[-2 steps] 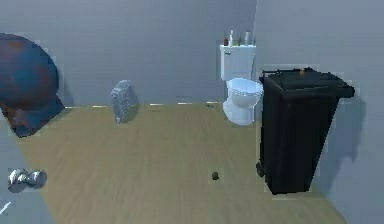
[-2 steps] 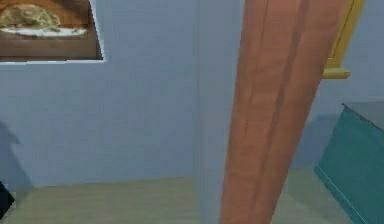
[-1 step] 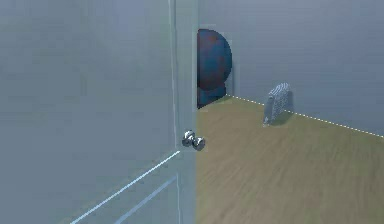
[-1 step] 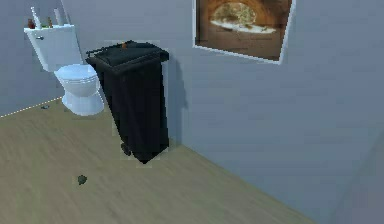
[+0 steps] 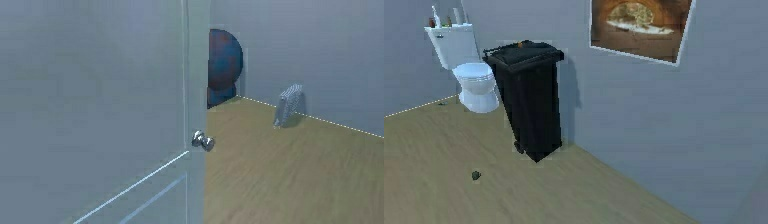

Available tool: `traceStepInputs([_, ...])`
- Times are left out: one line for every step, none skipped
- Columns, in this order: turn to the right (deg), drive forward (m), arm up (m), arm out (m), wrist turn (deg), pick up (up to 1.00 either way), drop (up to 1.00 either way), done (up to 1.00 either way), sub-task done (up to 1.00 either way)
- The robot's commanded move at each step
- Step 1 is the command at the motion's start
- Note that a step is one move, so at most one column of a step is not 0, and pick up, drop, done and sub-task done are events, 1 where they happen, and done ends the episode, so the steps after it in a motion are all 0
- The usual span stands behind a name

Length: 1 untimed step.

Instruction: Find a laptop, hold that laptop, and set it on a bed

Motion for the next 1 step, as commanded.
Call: traceStepInputs([0.0, 0.15, 0.0, 0.0, 0.0, 0.0, 0.0, 0.0, 0.0])
